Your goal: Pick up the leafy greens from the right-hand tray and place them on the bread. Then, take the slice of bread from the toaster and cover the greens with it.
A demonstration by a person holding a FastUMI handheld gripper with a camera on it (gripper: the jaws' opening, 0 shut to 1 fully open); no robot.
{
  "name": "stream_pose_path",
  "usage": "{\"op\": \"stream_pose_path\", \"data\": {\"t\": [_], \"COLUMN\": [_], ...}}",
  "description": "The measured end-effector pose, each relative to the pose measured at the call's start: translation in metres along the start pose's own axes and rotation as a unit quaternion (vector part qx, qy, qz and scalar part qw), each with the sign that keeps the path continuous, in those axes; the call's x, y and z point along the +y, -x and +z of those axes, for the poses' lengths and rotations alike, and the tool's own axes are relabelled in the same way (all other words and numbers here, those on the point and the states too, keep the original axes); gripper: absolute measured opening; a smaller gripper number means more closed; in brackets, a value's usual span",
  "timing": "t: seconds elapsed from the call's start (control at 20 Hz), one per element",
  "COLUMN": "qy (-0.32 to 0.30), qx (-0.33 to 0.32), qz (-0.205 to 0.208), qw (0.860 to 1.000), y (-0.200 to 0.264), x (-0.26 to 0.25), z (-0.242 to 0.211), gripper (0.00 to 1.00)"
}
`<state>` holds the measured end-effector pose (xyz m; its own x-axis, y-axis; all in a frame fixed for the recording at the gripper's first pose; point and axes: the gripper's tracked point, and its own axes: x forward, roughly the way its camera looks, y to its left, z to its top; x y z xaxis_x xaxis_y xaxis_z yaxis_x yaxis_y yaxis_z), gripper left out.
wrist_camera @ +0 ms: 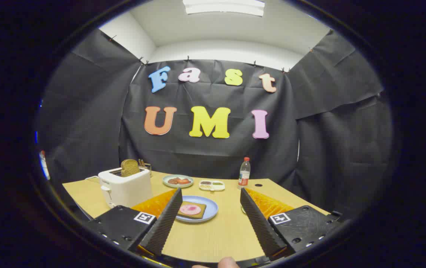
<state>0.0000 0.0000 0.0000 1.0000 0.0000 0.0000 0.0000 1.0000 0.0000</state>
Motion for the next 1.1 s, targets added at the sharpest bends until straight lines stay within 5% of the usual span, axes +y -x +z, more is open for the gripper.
{"op": "stream_pose_path", "data": {"t": [1.1], "qy": [-0.027], "qx": [0.038], "qz": [0.005], "qw": [0.999], "y": [-0.015], "x": [0.005], "z": [-0.016], "gripper": [0.95]}}
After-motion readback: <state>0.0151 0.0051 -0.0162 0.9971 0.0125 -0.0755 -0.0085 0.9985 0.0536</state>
